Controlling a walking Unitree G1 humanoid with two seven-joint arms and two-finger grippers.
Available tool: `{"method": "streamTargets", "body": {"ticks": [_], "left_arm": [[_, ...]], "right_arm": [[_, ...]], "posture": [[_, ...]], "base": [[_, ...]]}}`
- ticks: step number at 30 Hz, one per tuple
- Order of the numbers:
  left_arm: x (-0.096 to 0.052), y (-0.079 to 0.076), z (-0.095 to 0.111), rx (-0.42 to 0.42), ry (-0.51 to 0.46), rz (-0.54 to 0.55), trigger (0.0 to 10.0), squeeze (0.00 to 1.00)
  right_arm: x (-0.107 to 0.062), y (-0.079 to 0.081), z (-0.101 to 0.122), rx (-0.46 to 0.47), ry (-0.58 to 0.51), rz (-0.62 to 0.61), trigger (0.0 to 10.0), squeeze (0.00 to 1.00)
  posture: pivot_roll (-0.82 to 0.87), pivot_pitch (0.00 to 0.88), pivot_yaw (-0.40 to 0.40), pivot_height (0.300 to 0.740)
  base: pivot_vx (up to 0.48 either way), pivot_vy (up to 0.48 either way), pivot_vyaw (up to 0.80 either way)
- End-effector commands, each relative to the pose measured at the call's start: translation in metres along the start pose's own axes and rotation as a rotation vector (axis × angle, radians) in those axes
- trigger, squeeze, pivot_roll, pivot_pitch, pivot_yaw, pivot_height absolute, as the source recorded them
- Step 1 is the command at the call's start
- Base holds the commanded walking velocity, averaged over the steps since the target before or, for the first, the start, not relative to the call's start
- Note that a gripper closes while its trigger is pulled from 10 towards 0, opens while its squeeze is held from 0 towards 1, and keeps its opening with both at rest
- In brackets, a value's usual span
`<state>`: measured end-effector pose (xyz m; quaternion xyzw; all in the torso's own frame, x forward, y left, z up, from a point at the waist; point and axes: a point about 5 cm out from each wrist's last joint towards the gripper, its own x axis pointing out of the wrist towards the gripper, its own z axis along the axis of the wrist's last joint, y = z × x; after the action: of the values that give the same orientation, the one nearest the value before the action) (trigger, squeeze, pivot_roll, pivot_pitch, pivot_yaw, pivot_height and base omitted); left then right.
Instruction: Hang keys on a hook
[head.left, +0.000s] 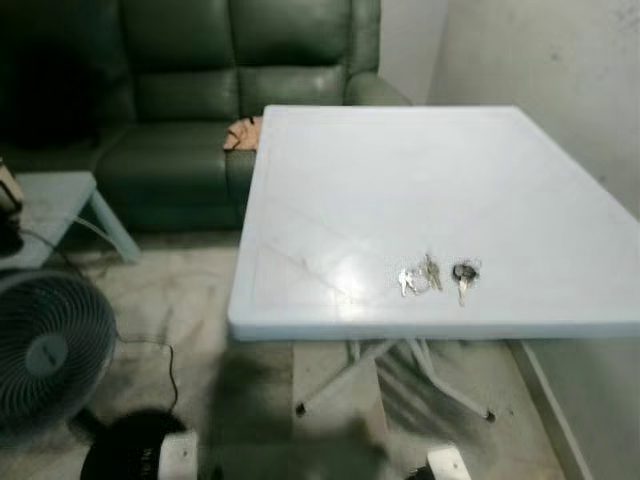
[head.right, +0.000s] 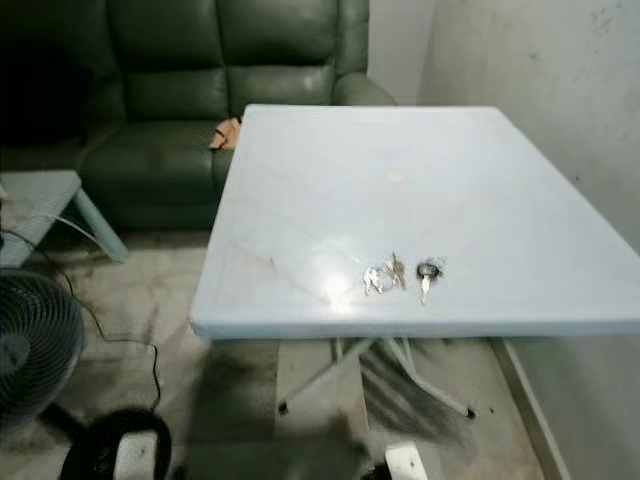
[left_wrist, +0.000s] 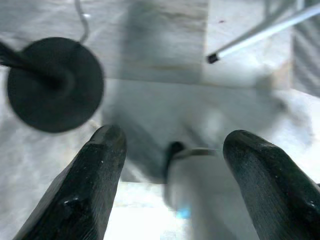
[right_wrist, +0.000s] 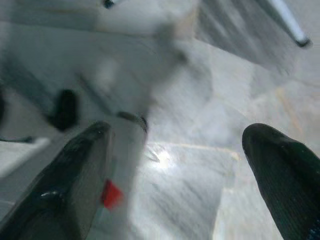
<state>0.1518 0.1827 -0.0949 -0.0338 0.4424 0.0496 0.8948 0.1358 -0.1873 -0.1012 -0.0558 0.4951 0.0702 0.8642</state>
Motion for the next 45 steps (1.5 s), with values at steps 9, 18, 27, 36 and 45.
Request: {"method": "streamTargets", "body": {"ticks": [9,18,27,36,45], "left_arm": [[-0.001,0.010,0.000,0.006,-0.004,0.023,10.0,0.00],[0.000,0.007,0.016,0.032,-0.128,-0.016,10.0,0.00],[-0.004,-0.015,0.055,0.272,-0.401,-0.204,10.0,0.00],[-0.013,-0.027,0.071,0.429,-0.561,-0.295,10.0,0.00],[-0.026,-0.043,0.085,0.528,-0.720,-0.388,10.0,0.00]], "right_arm": [[-0.001,-0.002,-0.001,0.009,-0.006,-0.001,10.0,0.00],[-0.001,-0.008,0.014,0.001,-0.099,0.012,10.0,0.00],[0.000,0.003,0.086,-0.206,-0.385,0.205,10.0,0.00],[-0.011,0.007,0.134,-0.338,-0.619,0.266,10.0,0.00],[-0.030,0.016,0.156,-0.462,-0.836,0.368,10.0,0.00]], "posture": [[-0.07,0.000,-0.035,0.728],[-0.07,0.000,-0.029,0.728],[-0.07,0.000,-0.038,0.728],[-0.06,0.000,-0.042,0.728],[-0.07,0.000,-0.033,0.728]], "base": [[0.000,0.000,0.00],[0.000,0.000,0.00],[0.000,0.000,0.00],[0.000,0.000,0.00],[0.000,0.000,0.00]]}}
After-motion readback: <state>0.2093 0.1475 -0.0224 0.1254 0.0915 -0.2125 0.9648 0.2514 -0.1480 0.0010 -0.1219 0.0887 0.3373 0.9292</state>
